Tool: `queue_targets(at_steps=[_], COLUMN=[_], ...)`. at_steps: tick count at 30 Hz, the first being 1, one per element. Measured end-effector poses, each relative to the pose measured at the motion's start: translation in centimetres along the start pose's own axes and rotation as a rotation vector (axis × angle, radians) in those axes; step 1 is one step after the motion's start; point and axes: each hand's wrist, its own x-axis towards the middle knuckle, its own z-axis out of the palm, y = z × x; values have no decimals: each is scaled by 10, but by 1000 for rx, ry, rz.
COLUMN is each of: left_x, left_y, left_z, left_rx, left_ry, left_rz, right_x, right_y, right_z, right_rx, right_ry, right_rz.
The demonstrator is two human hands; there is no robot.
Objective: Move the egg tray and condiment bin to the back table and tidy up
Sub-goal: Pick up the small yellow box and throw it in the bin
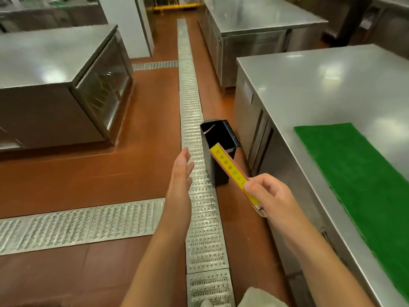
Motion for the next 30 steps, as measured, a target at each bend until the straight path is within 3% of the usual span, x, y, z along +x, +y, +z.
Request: queue_targets(at_steps=[6, 13, 23, 30], left_x=[88, 188, 309, 445], left_y=[-7, 19, 12, 9], left_z=[28, 58, 50, 38], left_rx=[11, 76, 69, -10], left_ry=[1, 13, 110, 20], left_rz=[-67, 7, -20, -73], right_x=[101, 231, 361, 469], right_y=[6, -22, -18, -35], right_z=[-21, -39, -18, -6], right_rx=[27, 115, 80, -46], right_ry=[-7, -61, -126, -15], right_rz=[9, -21, 63, 102])
